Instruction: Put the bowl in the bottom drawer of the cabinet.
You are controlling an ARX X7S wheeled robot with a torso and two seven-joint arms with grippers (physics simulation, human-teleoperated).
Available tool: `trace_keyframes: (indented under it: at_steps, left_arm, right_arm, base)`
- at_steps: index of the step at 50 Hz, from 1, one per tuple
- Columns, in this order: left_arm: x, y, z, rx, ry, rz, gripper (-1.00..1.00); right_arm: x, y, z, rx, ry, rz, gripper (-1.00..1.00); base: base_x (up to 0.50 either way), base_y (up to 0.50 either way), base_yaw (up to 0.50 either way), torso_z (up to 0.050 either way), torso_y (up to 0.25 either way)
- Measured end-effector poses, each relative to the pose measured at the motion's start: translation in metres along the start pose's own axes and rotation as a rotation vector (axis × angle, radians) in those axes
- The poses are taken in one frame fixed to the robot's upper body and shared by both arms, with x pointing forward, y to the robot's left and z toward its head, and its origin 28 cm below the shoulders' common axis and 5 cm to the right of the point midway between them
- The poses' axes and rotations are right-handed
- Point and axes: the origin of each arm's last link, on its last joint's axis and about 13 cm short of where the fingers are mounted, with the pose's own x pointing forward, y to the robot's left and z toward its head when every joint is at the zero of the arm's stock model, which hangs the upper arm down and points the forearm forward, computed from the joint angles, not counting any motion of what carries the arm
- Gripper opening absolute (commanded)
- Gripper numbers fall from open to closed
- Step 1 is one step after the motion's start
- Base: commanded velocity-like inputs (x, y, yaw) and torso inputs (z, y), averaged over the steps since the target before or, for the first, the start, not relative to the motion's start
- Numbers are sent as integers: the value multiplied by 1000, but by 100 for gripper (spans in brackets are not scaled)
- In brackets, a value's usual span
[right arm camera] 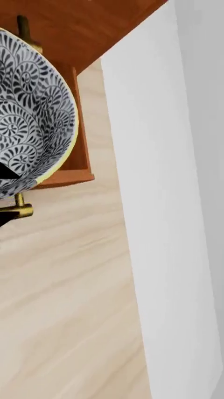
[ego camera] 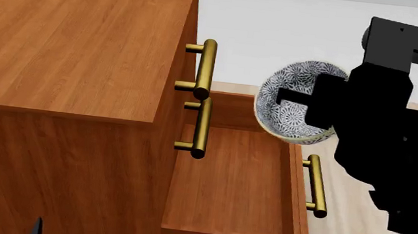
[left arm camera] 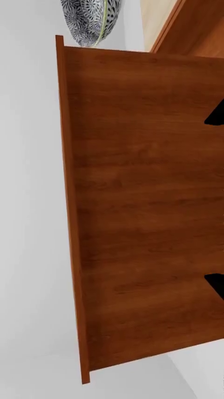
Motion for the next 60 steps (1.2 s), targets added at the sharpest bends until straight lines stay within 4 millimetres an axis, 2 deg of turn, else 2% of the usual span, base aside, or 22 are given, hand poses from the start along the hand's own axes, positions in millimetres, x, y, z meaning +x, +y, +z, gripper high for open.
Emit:
trace_keyframes:
  at_steps: [13,37,60]
  left_arm:
    - [0,1,-2,-3,4,4,100]
    - [1,1,-4,-4,13,8,100]
    - [2,2,-7,-6,22,11,100]
  right_arm:
    - [24,20,-8,-47,43,14,-100]
    - [60,33,-26,-75,105,15,-100]
    - [71,39,-50,-100,158,18,-100]
  base:
    - [0,0,0,0,0]
    - [0,0,0,0,0]
    - [0,0,0,0,0]
